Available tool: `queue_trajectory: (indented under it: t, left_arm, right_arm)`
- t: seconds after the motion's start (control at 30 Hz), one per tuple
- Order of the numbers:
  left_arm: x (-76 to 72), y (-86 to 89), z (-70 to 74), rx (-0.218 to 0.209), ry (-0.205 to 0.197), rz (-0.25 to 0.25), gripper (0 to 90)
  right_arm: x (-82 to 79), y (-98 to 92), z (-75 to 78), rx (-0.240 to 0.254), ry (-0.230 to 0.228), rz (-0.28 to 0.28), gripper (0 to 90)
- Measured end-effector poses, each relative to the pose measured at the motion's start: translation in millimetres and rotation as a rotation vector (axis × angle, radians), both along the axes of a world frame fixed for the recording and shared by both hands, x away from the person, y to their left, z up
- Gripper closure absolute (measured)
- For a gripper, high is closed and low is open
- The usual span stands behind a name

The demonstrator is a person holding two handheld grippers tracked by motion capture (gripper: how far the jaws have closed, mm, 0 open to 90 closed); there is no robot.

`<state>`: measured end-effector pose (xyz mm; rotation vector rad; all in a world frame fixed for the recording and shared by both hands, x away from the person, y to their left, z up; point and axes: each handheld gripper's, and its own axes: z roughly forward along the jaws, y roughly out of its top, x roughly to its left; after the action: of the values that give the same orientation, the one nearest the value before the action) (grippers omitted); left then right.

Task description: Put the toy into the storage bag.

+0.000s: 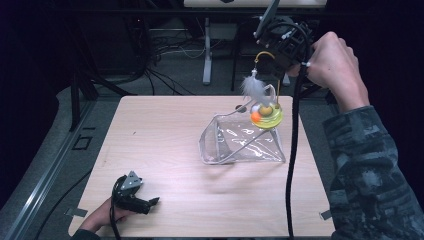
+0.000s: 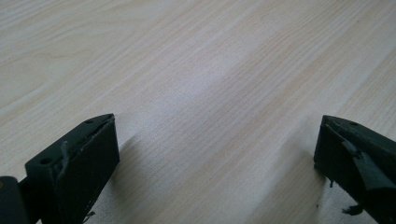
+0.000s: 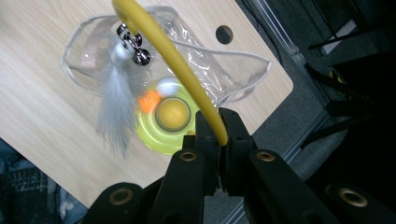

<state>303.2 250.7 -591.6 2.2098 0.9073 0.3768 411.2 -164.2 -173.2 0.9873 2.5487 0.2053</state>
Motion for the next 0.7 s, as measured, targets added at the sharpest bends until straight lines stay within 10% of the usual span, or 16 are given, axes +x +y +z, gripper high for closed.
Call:
queue_trajectory:
  t: [0.7]
  left_arm:
    - [0.0,0.0,0.0,0.0,0.0,0.0,0.0]
  right_arm:
    - [33.9,24.4,-38.2,0.005,0.047,0.024,87.3]
